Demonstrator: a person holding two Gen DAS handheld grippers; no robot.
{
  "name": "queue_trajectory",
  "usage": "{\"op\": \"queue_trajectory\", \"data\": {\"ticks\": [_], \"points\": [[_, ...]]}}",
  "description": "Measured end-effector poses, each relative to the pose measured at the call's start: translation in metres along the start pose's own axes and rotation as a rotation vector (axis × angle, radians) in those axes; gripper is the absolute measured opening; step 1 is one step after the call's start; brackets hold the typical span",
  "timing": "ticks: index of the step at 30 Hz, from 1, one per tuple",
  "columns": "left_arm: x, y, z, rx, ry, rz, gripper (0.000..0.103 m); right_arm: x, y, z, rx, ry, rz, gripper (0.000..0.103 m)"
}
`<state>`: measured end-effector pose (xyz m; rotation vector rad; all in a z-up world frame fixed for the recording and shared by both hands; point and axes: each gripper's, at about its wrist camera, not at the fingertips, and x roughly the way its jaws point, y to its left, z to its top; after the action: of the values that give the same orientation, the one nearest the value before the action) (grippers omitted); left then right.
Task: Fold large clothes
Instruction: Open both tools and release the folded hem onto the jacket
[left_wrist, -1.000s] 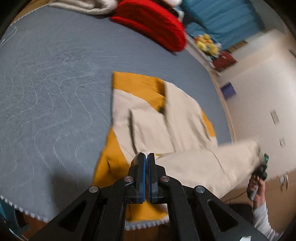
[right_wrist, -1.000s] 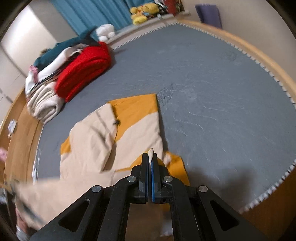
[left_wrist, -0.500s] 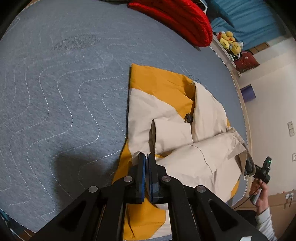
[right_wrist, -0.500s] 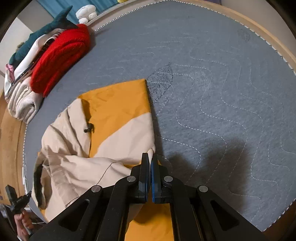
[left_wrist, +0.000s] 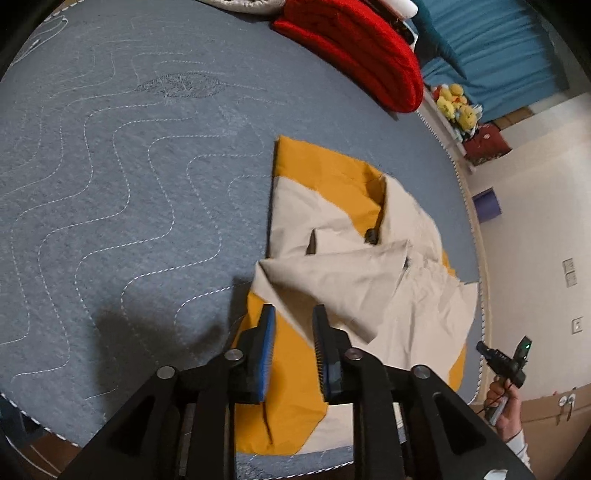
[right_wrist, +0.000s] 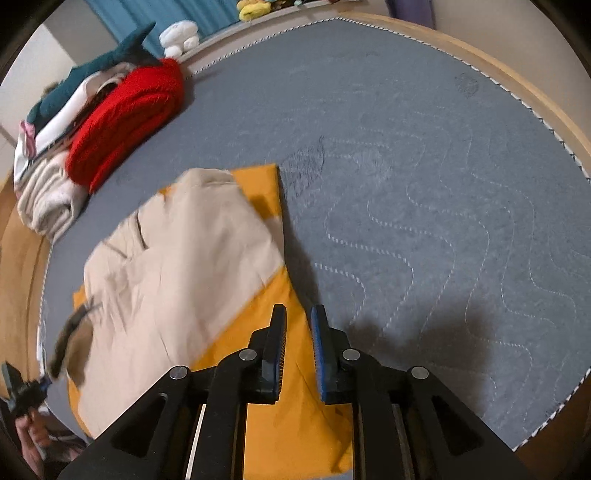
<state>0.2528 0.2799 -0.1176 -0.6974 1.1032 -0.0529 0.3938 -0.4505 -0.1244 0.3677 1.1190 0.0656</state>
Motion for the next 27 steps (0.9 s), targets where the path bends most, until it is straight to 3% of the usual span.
{"op": "queue_trajectory", "data": {"ticks": [4, 13, 18, 22, 24, 26, 27], "points": [[0.012, -0.002, 0.001, 0.012, 0.033, 0.046, 0.028, 0.011, 0.004, -0.007, -0.028, 0.058, -0.002, 0.020], [0.054, -0.013, 0.011, 0.098, 0.107, 0.233, 0.045, 0.047, 0.020, -0.008, -0.092, 0.141, -0.022, 0.028], [0.076, -0.023, 0.020, 0.149, 0.122, 0.256, 0.046, 0.059, 0.021, -0.004, -0.083, 0.158, -0.039, 0.030], [0.078, -0.028, 0.032, 0.136, 0.079, 0.248, 0.046, 0.064, 0.021, 0.002, -0.073, 0.156, -0.044, 0.030], [0.075, -0.028, 0.036, 0.126, 0.052, 0.237, 0.043, 0.066, 0.020, 0.004, -0.067, 0.153, -0.042, 0.030], [0.071, -0.029, 0.039, 0.130, 0.032, 0.222, 0.024, 0.067, 0.020, 0.007, -0.069, 0.148, -0.038, 0.030], [0.069, -0.029, 0.041, 0.133, 0.030, 0.211, 0.008, 0.068, 0.022, 0.008, -0.074, 0.146, -0.036, 0.030]]}}
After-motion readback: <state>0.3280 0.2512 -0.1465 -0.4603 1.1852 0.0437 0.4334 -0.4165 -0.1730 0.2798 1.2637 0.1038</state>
